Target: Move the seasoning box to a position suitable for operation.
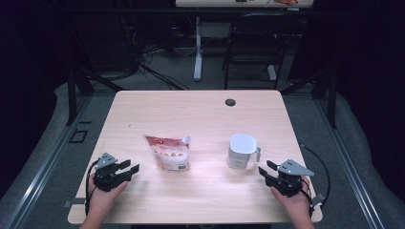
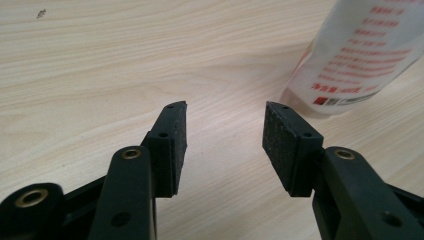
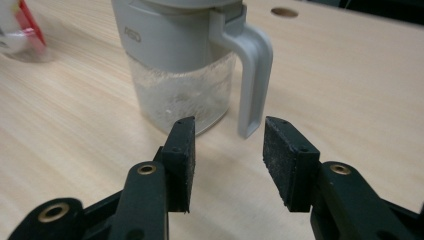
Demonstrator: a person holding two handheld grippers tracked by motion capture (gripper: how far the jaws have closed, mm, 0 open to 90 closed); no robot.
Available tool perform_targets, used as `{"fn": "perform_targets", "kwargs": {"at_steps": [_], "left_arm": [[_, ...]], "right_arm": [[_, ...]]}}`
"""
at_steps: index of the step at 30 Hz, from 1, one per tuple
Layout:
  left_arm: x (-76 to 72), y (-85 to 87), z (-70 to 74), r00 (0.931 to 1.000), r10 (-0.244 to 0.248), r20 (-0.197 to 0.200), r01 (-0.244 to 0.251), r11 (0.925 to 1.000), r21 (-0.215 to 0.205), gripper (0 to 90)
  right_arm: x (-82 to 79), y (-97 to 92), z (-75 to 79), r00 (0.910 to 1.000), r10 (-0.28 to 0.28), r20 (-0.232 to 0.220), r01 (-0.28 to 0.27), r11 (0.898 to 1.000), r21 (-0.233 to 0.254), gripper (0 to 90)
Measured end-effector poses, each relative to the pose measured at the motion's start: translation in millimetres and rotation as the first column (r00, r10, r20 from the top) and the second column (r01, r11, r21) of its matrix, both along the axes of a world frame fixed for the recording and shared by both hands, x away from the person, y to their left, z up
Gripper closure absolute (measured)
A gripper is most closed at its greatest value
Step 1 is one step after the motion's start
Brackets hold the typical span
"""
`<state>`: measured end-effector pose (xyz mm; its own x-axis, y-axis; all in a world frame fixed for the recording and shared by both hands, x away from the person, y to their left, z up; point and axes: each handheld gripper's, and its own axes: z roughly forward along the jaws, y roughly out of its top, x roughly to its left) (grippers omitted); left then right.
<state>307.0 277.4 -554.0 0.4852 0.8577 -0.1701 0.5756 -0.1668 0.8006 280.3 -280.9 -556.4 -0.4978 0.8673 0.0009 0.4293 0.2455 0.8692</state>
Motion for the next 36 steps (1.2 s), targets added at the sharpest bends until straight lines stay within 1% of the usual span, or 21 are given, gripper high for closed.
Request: {"fn": "perform_targets", "kwargs": {"at_steps": [1,3,4,5,6,7,8,10,12,14,19,21,23,25,27,29,30,32,33,34,36], "left_arm": [[-1.0,-0.4,0.9,1.0,-0.001,0.01,0.001,0.9999,-0.011,52.1],[-2.4,-1.2,2.7,0.9997,-0.005,0.023,0.005,0.9999,-0.013,52.1],[-2.9,-1.8,3.1,0.9995,-0.007,0.029,0.007,1.0,-0.005,52.2],[-3.2,-2.6,2.7,0.9995,-0.006,0.032,0.006,1.0,0.004,52.2],[-3.2,-2.6,2.7,0.9995,-0.006,0.032,0.006,1.0,0.004,52.2],[-2.5,-3.8,1.9,0.9997,-0.014,0.021,0.013,0.9996,0.025,52.2],[-2.2,-4.3,1.7,0.9997,-0.02,0.017,0.019,0.9994,0.03,52.2],[-1.2,-4.2,2.0,0.9991,-0.043,0.008,0.042,0.9983,0.041,52.4],[-0.4,-4.3,1.8,0.999,-0.045,0.005,0.045,0.9983,0.036,52.5],[-0.3,-4.0,2.2,0.999,-0.044,0.003,0.044,0.9984,0.036,52.8],[-1.5,-1.5,2.3,0.9992,-0.038,0.01,0.037,0.9985,0.04,52.6],[-6.7,2.9,1.7,0.9999,-0.016,0.001,0.016,0.999,0.041,52.7],[-8.7,4.8,1.9,1.0,-0.01,0.001,0.01,0.9993,0.036,52.8],[-13.8,9.5,2.0,1.0,0.01,0.0,-0.01,0.9999,0.01,52.9],[-15.0,10.4,1.9,0.9999,0.015,-0.002,-0.015,0.9998,0.017,52.9],[-19.1,12.4,1.3,0.9999,0.015,-0.001,-0.015,0.9995,0.028,53.6],[-20.6,13.4,1.6,0.9999,0.013,0.001,-0.013,0.9993,0.036,53.7],[-23.5,14.7,1.7,0.9997,0.022,0.005,-0.022,0.9992,0.034,53.8],[-24.5,15.8,1.7,0.9997,0.022,0.007,-0.022,0.999,0.038,54.0],[-24.5,15.8,1.7,0.9997,0.022,0.007,-0.022,0.999,0.038,54.3],[-27.1,17.3,1.7,0.9997,0.024,-0.001,-0.024,0.9987,0.045,54.4]], "right_arm": [[-2.4,-0.8,-0.5,0.9999,0.0,-0.012,0.0,1.0,-0.004,57.8],[-6.9,-0.5,-1.4,0.9998,-0.002,-0.021,0.002,1.0,-0.023,57.0],[-8.2,-1.1,-1.4,0.9998,0.002,-0.022,-0.003,0.999,-0.038,56.2],[-9.3,-0.8,-1.8,0.9999,0.0,-0.015,-0.001,1.0,-0.03,55.4],[-9.3,-0.8,-1.8,0.9999,0.0,-0.015,-0.001,1.0,-0.03,55.4],[-10.3,-1.5,0.6,1.0,0.001,-0.009,-0.001,1.0,-0.028,55.3],[-10.5,-1.5,2.1,1.0,0.001,-0.004,-0.001,0.999,-0.033,54.9],[-9.0,-0.4,4.2,0.9999,-0.002,0.014,0.002,0.999,-0.038,55.2],[-5.3,-0.1,6.0,0.9998,0.003,0.02,-0.003,1.0,-0.031,59.0],[-0.8,0.0,5.2,0.9996,0.009,0.025,-0.008,1.0,-0.013,60.0],[9.7,-0.7,2.8,0.9998,0.007,0.019,-0.006,1.0,-0.022,61.2],[14.8,-1.0,3.2,0.9998,0.001,0.022,-0.001,1.0,-0.006,61.2],[20.2,-1.0,4.6,0.9996,-0.001,0.029,0.001,1.0,0.005,60.7],[27.0,-0.3,5.2,0.9989,-0.013,0.046,0.013,1.0,0.001,59.4],[34.0,0.8,5.5,0.9993,-0.013,0.036,0.012,1.0,0.017,58.8],[38.4,3.9,6.0,0.999,-0.01,0.044,0.01,1.0,0.004,58.7],[39.5,6.0,6.7,0.999,-0.013,0.042,0.014,1.0,-0.013,58.6],[41.6,11.6,6.8,0.9979,-0.031,0.057,0.034,0.999,-0.037,58.6],[42.5,13.9,6.9,0.9978,-0.038,0.054,0.041,0.998,-0.055,58.7],[42.5,13.9,6.9,0.9978,-0.038,0.054,0.041,0.998,-0.055,58.7],[44.9,21.0,4.9,0.9968,-0.052,0.061,0.058,0.994,-0.089,59.8]]}}
